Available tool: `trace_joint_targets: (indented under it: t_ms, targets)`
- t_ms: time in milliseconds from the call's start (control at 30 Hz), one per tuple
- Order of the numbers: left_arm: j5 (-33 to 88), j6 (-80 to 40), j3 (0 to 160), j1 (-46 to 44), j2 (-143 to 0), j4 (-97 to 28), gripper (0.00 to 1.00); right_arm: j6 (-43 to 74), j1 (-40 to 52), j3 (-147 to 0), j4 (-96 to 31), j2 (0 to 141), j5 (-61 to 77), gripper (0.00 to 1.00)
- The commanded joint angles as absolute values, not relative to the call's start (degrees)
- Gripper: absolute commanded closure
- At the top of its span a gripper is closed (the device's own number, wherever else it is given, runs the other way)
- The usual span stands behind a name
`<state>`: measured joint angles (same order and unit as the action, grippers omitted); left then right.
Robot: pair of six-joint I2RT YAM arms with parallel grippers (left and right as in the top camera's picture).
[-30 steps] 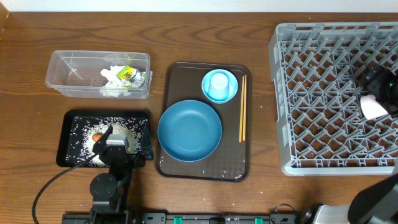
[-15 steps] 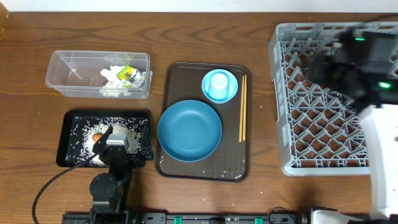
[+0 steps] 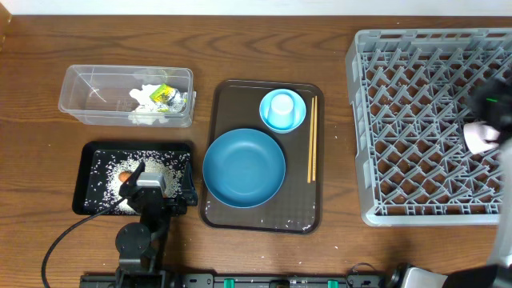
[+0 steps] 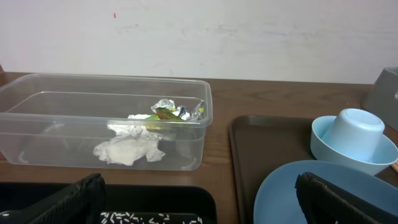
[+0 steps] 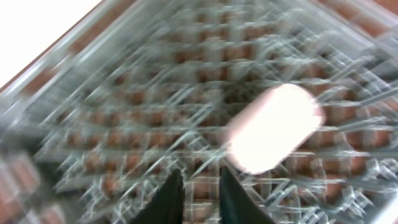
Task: Sort waste into correct bins and load items into the dishwasher rack
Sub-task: 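Open the right gripper and raise it off the pink cup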
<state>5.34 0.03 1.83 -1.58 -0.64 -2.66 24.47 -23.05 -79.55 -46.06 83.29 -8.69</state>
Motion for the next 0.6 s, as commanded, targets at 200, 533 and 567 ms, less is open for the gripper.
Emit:
trace_joint_targets:
  t_ms: [200, 533, 567]
  targets:
    - [5.1, 0.4, 0.2, -1.3, -0.3, -3.5, 0.01, 20.8, -39.4, -79.9, -44.1, 91.8, 7.2, 0.99]
    - [5.1, 0.4, 0.2, -1.3, -0.3, -3.6, 0.01, 17.5, -40.9, -79.9, -40.9, 97.9, 10.2, 0.99]
    - [5.1, 0.4, 0.2, -1.3, -0.3, -3.6, 0.01, 17.5, -40.9, -79.9, -40.7, 98.0, 9.5, 0.99]
